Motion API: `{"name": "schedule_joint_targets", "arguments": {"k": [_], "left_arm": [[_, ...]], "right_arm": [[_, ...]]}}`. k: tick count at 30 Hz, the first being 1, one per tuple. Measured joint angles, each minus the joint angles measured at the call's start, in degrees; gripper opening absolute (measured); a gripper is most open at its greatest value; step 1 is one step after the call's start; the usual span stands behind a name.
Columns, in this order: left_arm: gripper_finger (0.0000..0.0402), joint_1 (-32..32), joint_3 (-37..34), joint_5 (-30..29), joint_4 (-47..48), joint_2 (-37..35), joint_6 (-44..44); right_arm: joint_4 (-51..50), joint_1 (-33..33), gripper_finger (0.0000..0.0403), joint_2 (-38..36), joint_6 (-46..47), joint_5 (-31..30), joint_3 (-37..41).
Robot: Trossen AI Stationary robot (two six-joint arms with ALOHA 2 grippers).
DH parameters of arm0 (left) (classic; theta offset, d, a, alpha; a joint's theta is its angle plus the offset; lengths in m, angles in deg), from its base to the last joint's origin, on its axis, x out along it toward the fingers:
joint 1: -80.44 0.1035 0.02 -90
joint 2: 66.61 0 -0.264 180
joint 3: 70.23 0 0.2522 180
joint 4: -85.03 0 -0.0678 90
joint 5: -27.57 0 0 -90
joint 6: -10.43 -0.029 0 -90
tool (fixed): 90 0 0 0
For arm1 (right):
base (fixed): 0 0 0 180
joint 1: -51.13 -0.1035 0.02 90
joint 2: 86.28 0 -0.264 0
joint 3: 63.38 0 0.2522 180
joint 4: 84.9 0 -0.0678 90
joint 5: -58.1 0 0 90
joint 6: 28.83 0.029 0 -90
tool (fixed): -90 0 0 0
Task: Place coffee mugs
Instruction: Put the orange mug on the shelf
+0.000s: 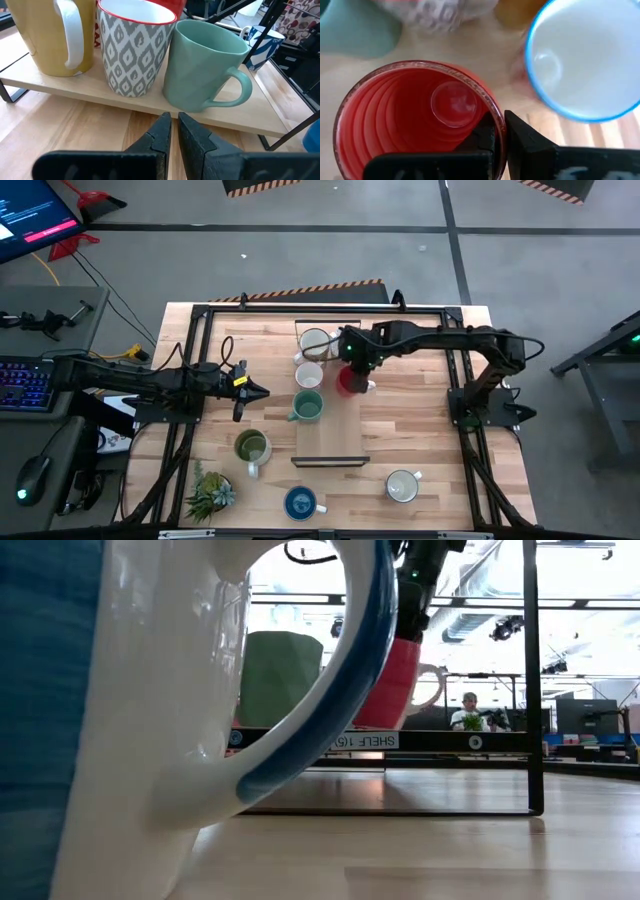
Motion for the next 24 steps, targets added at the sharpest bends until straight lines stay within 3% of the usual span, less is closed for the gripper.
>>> {"name": "schedule_joint_targets", "arguments": {"k": [24], "left_arm": [[0.0023,0.0,0.0,0.0,0.1,0.0,0.0]], "right_arm": [[2.1,1.2,0.0002,2.3,-1.5,2.2,0.0]]}}
